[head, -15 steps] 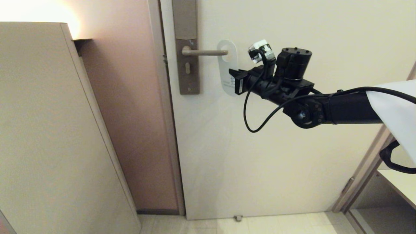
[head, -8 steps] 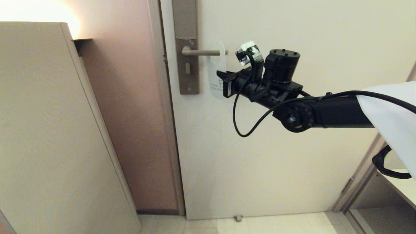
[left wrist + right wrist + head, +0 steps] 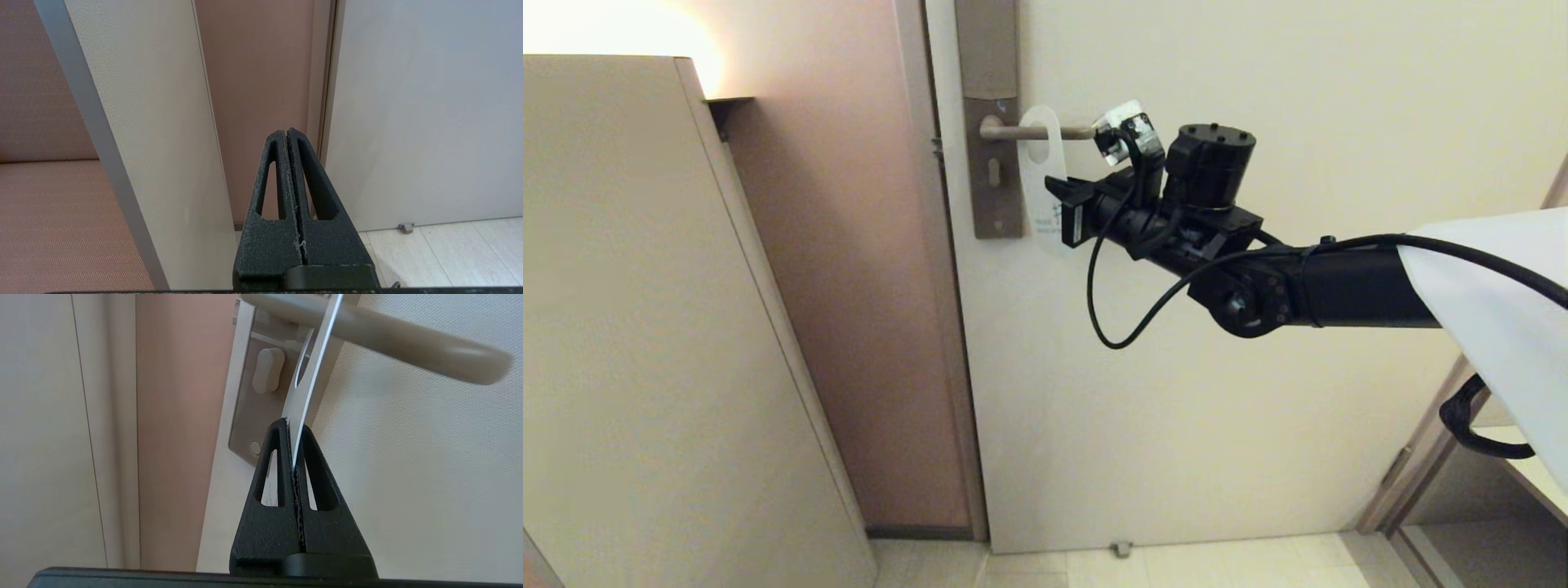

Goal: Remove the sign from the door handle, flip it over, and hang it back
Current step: Hang the sign back with the other side facing out

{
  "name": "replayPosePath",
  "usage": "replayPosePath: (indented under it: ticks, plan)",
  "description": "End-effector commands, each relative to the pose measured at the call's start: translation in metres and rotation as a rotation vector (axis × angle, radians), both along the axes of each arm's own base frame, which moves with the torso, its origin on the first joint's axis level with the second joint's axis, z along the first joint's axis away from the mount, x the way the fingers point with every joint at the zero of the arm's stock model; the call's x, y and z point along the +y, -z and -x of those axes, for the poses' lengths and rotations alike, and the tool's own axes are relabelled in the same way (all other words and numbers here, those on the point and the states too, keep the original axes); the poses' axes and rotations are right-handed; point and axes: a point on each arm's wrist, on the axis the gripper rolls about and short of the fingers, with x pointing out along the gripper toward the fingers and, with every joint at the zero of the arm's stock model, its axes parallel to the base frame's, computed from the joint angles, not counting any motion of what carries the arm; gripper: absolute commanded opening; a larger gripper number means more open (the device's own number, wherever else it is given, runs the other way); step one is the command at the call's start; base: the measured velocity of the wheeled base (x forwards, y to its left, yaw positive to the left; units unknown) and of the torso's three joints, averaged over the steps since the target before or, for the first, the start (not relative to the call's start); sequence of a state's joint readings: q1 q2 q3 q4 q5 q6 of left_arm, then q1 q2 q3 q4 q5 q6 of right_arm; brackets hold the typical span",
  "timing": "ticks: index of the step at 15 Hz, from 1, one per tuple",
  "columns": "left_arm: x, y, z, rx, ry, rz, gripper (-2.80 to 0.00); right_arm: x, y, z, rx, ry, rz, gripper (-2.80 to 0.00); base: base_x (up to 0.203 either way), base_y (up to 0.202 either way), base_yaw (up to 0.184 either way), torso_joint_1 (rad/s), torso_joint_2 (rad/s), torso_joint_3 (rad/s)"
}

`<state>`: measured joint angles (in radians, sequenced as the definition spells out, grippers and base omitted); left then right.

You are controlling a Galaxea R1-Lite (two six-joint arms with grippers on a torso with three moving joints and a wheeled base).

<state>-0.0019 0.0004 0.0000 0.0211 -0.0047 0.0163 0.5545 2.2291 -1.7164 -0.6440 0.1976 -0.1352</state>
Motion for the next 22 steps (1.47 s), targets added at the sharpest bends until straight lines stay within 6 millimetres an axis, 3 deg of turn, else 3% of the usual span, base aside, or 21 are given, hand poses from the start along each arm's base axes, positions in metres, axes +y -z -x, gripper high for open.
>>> replayPosePath:
  ticks: [1, 2, 3, 8, 14, 21, 22]
  plan:
    - [0.0, 0.0, 0.0, 0.0, 0.001, -0.001, -2.8, 0.002, 0.003, 0.0, 0.002, -0.005, 0.005, -2.8, 0.0, 0.0, 0.0, 0.0, 0.0, 0.0]
    - [0.0, 0.0, 0.0, 0.0, 0.001, -0.001, -2.8, 0.003, 0.005, -0.001, 0.006, -0.005, 0.006, -2.8, 0.0, 0.0, 0.0, 0.0, 0.0, 0.0]
    - [0.0, 0.0, 0.0, 0.0, 0.0, -0.001, -2.8, 0.003, 0.005, -0.001, 0.005, -0.007, 0.007, 0.0, 0.0, 0.0, 0.0, 0.0, 0.0, 0.0]
    - [0.0, 0.0, 0.0, 0.0, 0.0, -0.001, -2.8, 0.003, 0.006, -0.001, 0.01, -0.003, 0.008, 0.0, 0.0, 0.0, 0.0, 0.0, 0.0, 0.0]
    - [0.0, 0.0, 0.0, 0.0, 0.0, -0.001, -2.8, -0.003, -0.007, 0.004, -0.003, -0.002, -0.011, 0.0, 0.0, 0.0, 0.0, 0.0, 0.0, 0.0]
    - [0.0, 0.0, 0.0, 0.0, 0.001, -0.001, -2.8, -0.034, -0.011, 0.002, 0.019, 0.053, 0.0, 0.0, 0.0, 0.0, 0.0, 0.0, 0.0, 0.0]
    - [0.0, 0.0, 0.0, 0.0, 0.0, -0.001, -2.8, -0.037, -0.01, 0.001, 0.025, 0.059, 0.003, -2.31, 0.0, 0.0, 0.0, 0.0, 0.0, 0.0]
